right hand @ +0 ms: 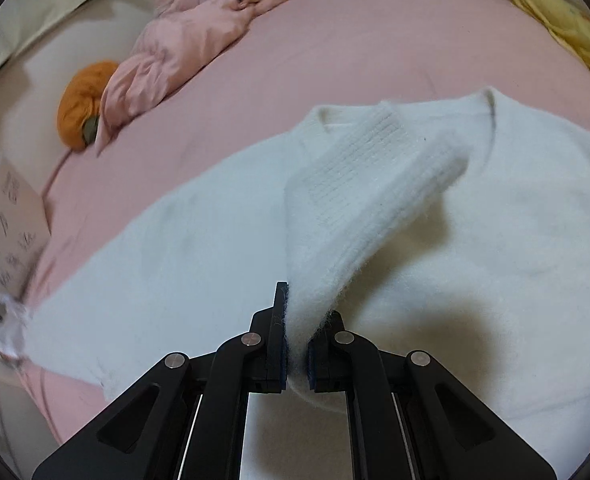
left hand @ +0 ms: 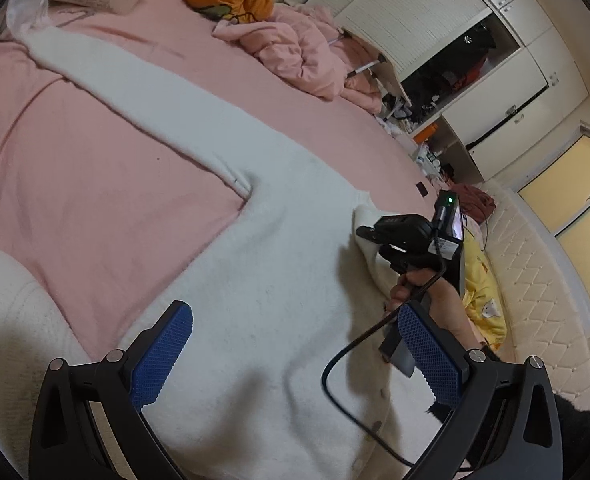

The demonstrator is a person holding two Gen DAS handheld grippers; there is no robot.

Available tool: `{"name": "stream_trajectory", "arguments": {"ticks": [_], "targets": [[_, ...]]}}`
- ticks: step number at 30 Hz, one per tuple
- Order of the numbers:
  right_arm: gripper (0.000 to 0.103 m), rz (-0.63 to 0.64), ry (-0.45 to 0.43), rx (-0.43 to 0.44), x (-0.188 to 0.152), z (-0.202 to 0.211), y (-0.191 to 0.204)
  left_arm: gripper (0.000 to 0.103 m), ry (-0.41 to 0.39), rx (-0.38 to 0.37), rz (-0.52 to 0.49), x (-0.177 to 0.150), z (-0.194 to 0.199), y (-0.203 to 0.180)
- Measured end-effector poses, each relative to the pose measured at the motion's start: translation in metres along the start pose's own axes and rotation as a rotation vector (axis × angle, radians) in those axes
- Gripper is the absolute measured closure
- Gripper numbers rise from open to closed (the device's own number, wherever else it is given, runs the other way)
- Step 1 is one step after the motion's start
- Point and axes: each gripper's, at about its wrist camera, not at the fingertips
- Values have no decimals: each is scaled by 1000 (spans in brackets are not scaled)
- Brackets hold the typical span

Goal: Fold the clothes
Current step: 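Carry the held sleeve across the cardigan front and open the right gripper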

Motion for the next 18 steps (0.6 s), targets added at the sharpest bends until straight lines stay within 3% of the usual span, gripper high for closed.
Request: {"name": "stream_trajectory", "arguments": {"ticks": [7, 11, 14, 15, 18], "targets": [[96, 156, 11, 0, -11, -5, 36, 0, 9, -13, 11, 0, -2, 4], [95, 176, 17, -8, -19, -11, 40, 0, 12, -15, 18, 0, -3, 7], [88, 207, 51, -7, -17, -14, 47, 0, 17, -16, 17, 0, -4, 6], [80, 232, 52, -11, -15, -13, 52, 0, 18, -16, 17, 0, -4, 6], [72, 381, 32, -69, -18, -6, 77, 0, 6, -21, 10, 1, -2, 5]]}}
Point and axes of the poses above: each gripper's, at about its wrist camera, not at the fingertips, and z roughly against the way its jaws point, y to its left, x to its top, and after that the axes turned 10 degrees about -x, right-handed
